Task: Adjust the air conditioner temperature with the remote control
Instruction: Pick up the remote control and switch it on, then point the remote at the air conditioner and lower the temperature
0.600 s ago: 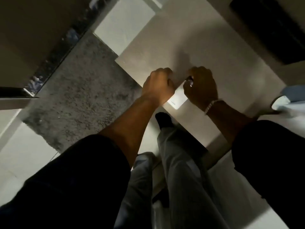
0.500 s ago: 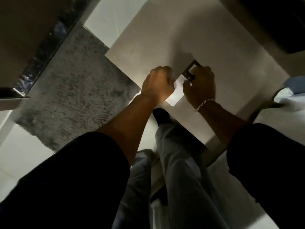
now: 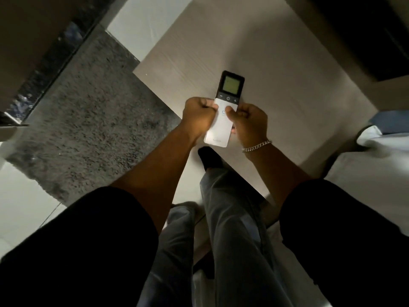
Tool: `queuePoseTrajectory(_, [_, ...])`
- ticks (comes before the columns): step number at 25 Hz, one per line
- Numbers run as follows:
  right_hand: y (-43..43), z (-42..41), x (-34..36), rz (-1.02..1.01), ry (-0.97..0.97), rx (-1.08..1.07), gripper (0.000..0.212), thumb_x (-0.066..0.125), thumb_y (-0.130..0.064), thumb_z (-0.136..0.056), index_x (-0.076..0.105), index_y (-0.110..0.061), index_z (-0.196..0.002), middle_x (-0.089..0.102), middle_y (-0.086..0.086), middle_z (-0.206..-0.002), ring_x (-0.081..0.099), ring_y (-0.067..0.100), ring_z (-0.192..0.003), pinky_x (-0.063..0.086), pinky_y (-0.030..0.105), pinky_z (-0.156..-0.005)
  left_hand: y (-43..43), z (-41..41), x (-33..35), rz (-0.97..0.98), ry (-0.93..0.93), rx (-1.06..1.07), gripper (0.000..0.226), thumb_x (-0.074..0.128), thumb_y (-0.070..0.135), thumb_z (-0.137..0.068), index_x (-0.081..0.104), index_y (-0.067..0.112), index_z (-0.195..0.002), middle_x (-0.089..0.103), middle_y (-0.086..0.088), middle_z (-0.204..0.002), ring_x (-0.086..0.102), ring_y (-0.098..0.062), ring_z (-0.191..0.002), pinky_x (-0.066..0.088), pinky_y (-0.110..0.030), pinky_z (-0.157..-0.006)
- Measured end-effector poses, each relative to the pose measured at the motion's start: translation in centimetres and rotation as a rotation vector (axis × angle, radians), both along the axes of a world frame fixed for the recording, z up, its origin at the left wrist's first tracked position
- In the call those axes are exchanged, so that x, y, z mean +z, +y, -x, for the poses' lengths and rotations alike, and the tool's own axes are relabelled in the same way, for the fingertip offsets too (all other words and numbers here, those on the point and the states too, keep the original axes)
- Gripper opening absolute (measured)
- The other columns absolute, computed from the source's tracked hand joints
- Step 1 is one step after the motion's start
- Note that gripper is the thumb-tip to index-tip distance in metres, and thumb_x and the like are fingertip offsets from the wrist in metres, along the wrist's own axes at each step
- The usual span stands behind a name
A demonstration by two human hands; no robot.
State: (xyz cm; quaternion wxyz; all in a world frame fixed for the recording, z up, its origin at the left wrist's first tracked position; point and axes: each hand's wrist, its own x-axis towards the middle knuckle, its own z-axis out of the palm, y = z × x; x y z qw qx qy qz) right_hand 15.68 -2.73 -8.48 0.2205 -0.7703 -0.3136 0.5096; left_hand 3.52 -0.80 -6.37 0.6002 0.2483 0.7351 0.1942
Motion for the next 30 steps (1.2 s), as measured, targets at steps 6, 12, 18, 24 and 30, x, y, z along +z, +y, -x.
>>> queuePoseTrajectory(6, [4.1, 8.5, 9.8, -0.143, 0.159, 0.226, 0.015, 0.079, -0.021, -0.071, 0.067, -0.015, -0.078, 0.075, 0.007, -0.083, 0.073, 0.021, -0.078, 0.058, 0.033, -0.069, -0.7, 9.4, 9.1, -0.158, 0.04, 0.219, 0.022, 0.055, 0.008, -0.094, 0.069, 0.0, -0.107, 0.073, -0.016, -0.107, 0.072, -0.027, -0.088, 0.061, -0.041, -0.08])
queuePoseTrajectory(12, [5.7, 20.9, 26.5, -0.28, 0.482, 0.441, 0.03, 0.075, -0.006, -0.076, 0.068, 0.0, -0.105, 0.074, 0.02, -0.104, 0.073, 0.027, -0.082, 0.06, 0.037, -0.076, -2.4, 21.9, 27.3, -0.398, 0.186, 0.277, 0.02, 0.059, 0.008, -0.092, 0.07, 0.001, -0.107, 0.073, -0.012, -0.104, 0.073, -0.025, -0.09, 0.062, -0.036, -0.074])
queuePoseTrajectory(18, [7.0, 32.3, 48.3, -0.603, 0.617, 0.765, 0.033, 0.074, -0.006, -0.078, 0.066, 0.002, -0.109, 0.072, 0.013, -0.102, 0.07, 0.018, -0.079, 0.059, 0.02, -0.062, -5.0, 31.6, 49.0, -0.707, 0.368, 0.425, 0.018, 0.06, 0.007, -0.091, 0.067, 0.001, -0.106, 0.072, -0.01, -0.106, 0.069, -0.013, -0.079, 0.062, -0.026, -0.063])
queuePoseTrajectory(24, [4.9, 40.1, 66.1, -0.832, 0.82, 0.896, 0.033, 0.077, -0.007, -0.074, 0.069, 0.003, -0.105, 0.074, 0.016, -0.103, 0.073, 0.026, -0.089, 0.061, 0.035, -0.077, -10.0, 36.9, 67.1, -0.993, 0.512, 0.516, 0.017, 0.06, 0.005, -0.091, 0.066, -0.003, -0.105, 0.07, -0.012, -0.097, 0.069, -0.013, -0.076, 0.061, -0.022, -0.055])
queuePoseTrajectory(30, [3.2, 42.0, 81.1, -1.061, 0.978, 0.933, 0.025, 0.079, -0.012, -0.072, 0.072, -0.006, -0.095, 0.076, 0.012, -0.099, 0.073, 0.029, -0.093, 0.058, 0.048, -0.087, -12.5, 37.9, 81.3, -1.246, 0.654, 0.499, 0.017, 0.063, 0.008, -0.089, 0.068, 0.0, -0.104, 0.072, -0.014, -0.101, 0.072, -0.023, -0.088, 0.063, -0.032, -0.068])
